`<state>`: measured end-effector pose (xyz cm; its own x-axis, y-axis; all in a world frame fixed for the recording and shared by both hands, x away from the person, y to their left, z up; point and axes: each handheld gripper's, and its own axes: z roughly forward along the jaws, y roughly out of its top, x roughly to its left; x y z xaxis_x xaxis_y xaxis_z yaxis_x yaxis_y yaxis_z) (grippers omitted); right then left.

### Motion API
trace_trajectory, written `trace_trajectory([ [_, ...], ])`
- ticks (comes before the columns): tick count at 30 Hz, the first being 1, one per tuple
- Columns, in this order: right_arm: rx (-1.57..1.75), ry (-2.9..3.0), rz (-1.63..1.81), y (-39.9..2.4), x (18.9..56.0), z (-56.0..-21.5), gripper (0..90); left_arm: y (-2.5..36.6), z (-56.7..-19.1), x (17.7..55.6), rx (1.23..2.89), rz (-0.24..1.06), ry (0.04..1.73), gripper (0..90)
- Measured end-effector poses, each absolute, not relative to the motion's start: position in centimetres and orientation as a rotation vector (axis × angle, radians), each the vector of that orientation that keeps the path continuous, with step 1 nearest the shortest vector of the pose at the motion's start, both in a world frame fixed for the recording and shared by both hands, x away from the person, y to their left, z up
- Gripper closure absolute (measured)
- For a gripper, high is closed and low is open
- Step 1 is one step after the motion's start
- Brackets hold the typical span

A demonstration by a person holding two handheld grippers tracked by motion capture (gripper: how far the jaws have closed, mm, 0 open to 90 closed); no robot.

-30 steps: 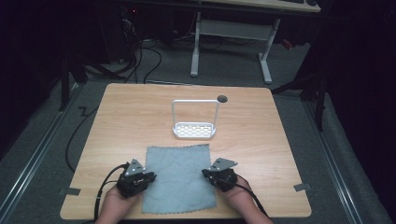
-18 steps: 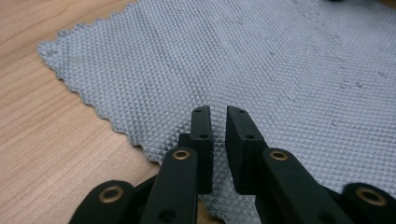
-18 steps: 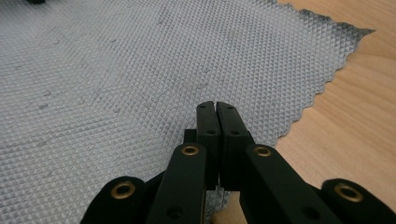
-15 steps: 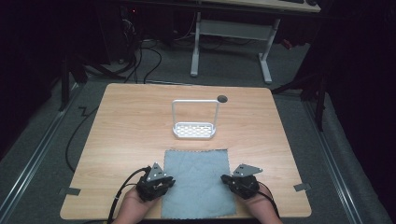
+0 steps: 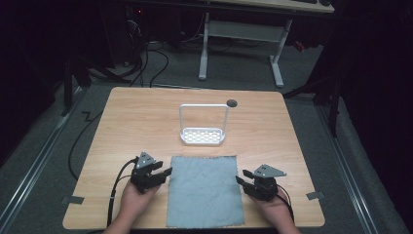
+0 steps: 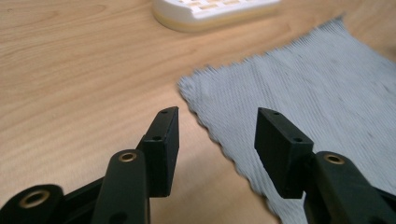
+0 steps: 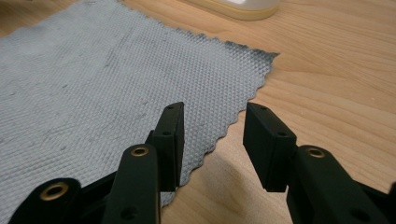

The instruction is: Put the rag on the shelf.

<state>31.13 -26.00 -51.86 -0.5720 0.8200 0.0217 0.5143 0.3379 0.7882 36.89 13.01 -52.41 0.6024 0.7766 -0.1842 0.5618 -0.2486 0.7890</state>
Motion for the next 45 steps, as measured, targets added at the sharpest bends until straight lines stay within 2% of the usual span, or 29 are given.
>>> trace_trajectory([
  [3,1.188,2.224,1.093,-25.8,31.1,-51.9,59.8,12.1,-52.7,38.8,1.969,0.282,1.101,55.6],
  [12,1.184,2.225,1.111,-25.9,31.0,-51.9,57.5,10.5,-53.2,40.6,1.985,0.250,1.123,57.2],
  [18,1.174,2.229,1.111,-25.7,31.1,-52.0,57.4,9.7,-53.4,40.1,2.007,0.333,1.106,75.2],
  [21,1.173,2.227,1.108,-25.5,31.1,-52.1,57.1,9.7,-53.5,40.0,2.009,0.335,1.096,85.1],
  [23,1.167,2.223,1.103,-25.4,31.2,-52.1,56.3,9.8,-53.5,40.0,2.003,0.321,1.098,88.3],
  [27,1.190,2.197,1.094,-25.2,31.8,-51.9,55.7,10.3,-53.6,40.3,1.972,0.262,1.118,89.4],
  [33,1.273,2.159,1.078,-24.8,34.7,-51.6,59.6,10.2,-53.6,40.2,1.979,0.256,1.103,89.4],
  [39,1.309,2.167,0.980,-23.9,37.9,-52.0,59.6,10.2,-53.6,40.2,1.982,0.257,1.097,89.3],
  [45,1.339,2.193,0.983,-23.6,39.2,-52.5,60.5,10.2,-53.6,40.2,1.979,0.254,1.099,89.2],
])
